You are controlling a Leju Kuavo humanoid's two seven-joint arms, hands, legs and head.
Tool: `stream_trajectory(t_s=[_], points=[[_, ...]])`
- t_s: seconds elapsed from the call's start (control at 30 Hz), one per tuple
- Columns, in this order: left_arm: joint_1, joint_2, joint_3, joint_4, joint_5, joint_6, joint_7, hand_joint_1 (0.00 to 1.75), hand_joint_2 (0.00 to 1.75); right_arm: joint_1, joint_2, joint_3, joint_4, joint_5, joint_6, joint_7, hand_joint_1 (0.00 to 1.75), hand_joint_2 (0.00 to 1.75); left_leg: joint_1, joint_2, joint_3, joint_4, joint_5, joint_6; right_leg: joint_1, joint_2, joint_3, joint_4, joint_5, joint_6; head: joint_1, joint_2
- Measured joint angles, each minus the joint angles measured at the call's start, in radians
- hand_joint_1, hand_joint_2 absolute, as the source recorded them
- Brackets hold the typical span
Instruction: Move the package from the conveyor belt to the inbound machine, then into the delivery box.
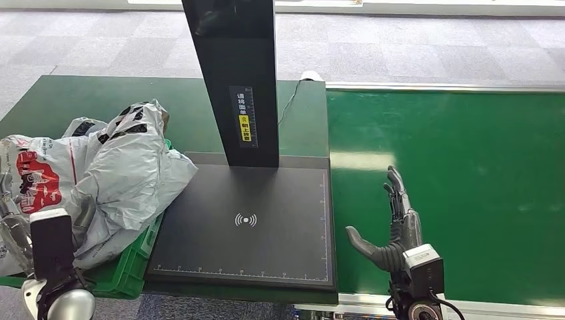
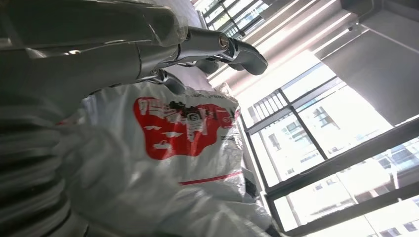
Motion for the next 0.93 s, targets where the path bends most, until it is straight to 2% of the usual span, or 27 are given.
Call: stream_trajectory(t_s=[0.27, 0.47, 0.53, 0.6, 0.87, 0.93], points=[[0.019, 0.000, -0.060, -0.053, 0.155, -0.130, -0.071, 0.00, 0.00, -0.005, 0.000, -0.001, 0.001, -0.004, 0.000, -0.001, 0.00, 1.75, 0.000, 0.000, 0.000, 0.000, 0.000, 0.000, 0.000, 0.000, 0.000, 0.000, 0.000, 0.000, 0.000, 0.000], [0.035, -0.002, -0.072, -0.073, 0.231, -0.136, -0.137, 0.00, 0.00, -0.007, 0.000, -0.003, 0.004, -0.004, 0.003, -0.002, 0.00, 1.75, 0.000, 0.000, 0.000, 0.000, 0.000, 0.000, 0.000, 0.000, 0.000, 0.000, 0.000, 0.000, 0.000, 0.000], [0.037, -0.003, -0.075, -0.078, 0.301, -0.156, -0.184, 0.00, 0.87, -0.010, 0.000, -0.003, 0.007, -0.004, 0.006, -0.002, 0.00, 1.75, 0.000, 0.000, -0.001, 0.000, 0.000, 0.000, 0.000, 0.000, 0.000, 0.000, 0.000, 0.000, 0.000, 0.000], [0.038, -0.004, -0.083, -0.081, 0.390, -0.214, -0.231, 0.00, 1.75, -0.016, 0.000, -0.003, 0.011, -0.005, 0.010, -0.003, 0.00, 1.75, 0.000, 0.000, -0.001, 0.000, 0.000, 0.000, 0.000, 0.000, 0.000, 0.000, 0.000, 0.000, 0.000, 0.000], [0.041, -0.007, -0.194, -0.082, 0.769, -0.620, -0.409, 0.00, 1.75, -0.076, -0.003, 0.011, 0.051, -0.031, 0.045, -0.006, 0.00, 1.75, 0.000, 0.000, 0.000, 0.000, 0.000, 0.000, 0.000, 0.000, 0.000, 0.000, 0.000, 0.000, 0.000, 0.000], [0.041, -0.008, -0.220, -0.081, 0.820, -0.685, -0.429, 0.00, 1.75, -0.087, -0.004, 0.016, 0.061, -0.045, 0.054, -0.007, 0.00, 1.75, 0.000, 0.000, 0.000, 0.000, 0.000, 0.000, 0.000, 0.000, 0.000, 0.000, 0.000, 0.000, 0.000, 0.000]])
